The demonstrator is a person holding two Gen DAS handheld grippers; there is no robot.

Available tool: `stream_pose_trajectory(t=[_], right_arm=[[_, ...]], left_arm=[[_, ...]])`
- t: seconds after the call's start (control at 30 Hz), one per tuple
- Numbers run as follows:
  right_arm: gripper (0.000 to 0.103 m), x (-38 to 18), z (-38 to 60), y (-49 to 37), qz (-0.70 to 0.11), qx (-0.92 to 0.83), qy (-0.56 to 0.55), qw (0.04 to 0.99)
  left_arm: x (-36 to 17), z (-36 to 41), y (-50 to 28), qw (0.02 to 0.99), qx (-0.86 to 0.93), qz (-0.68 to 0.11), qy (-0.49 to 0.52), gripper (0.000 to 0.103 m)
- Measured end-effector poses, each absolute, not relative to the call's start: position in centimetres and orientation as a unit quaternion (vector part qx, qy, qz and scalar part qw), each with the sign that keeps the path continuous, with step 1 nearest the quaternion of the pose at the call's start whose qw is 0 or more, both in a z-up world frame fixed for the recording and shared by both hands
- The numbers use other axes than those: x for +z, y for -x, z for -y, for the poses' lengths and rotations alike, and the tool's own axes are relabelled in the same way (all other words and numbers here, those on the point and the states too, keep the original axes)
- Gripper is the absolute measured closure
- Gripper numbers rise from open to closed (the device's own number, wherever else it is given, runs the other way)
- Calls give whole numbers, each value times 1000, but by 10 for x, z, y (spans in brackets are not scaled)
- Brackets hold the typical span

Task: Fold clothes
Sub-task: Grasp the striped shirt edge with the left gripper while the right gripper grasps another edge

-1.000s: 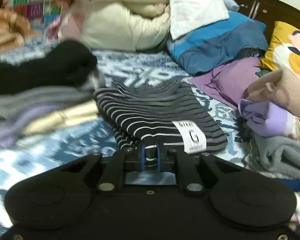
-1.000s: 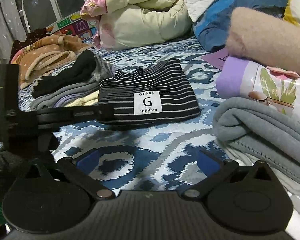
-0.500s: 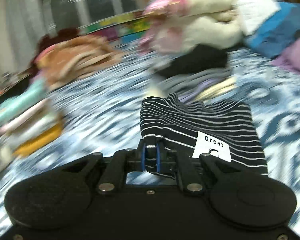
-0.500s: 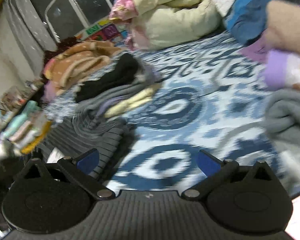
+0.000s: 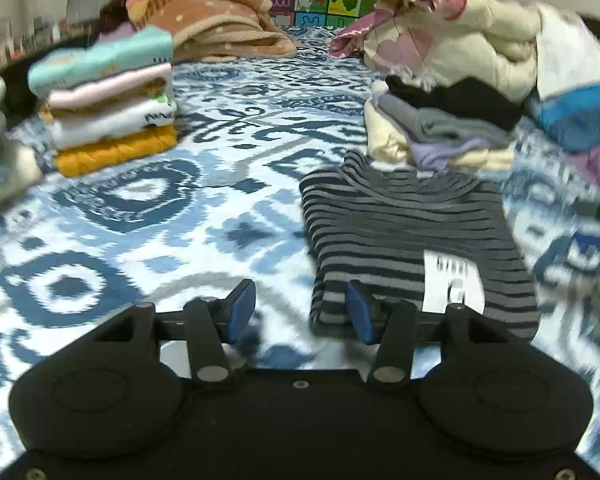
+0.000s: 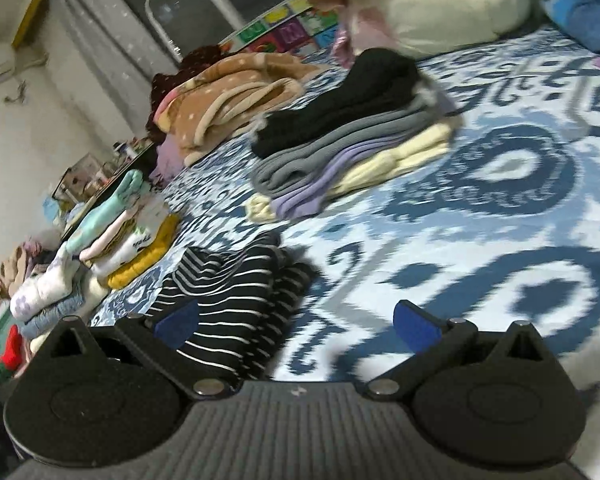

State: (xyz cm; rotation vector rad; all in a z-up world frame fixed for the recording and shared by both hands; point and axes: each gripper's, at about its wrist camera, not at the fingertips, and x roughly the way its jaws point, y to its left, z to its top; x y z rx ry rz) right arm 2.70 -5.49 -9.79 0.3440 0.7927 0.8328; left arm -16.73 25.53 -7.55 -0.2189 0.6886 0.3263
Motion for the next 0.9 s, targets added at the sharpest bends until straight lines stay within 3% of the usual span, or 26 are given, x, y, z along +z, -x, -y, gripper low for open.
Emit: stream_pose_trajectory(t=[0.13, 0.17, 0.2, 0.27, 0.4, 0.63, 0.9], right_arm=[[6, -104, 23, -27, -380, 413, -146, 815], [9, -106, 16, -27, -382, 418, -141, 812], [11, -108, 8, -26, -384, 423, -136, 809], [18, -111, -2, -26, -385, 429, -127, 808], [18, -114, -6, -34, -381, 422, -122, 814], [21, -119, -10, -48, -375, 413, -135, 819], [51, -124, -35, -50, -363, 425, -134, 818]], left_arm=[[-85, -280, 151, 911, 135, -342, 185, 54], [-90, -284, 149, 906, 129, -344, 208, 58], [-95, -283, 148, 902, 119, -346, 229, 74], [-104, -280, 148, 894, 98, -348, 264, 83], [-102, -251, 155, 910, 66, -338, 233, 83], [-98, -286, 158, 908, 59, -323, 261, 73], [-96, -313, 111, 911, 53, -314, 262, 65]])
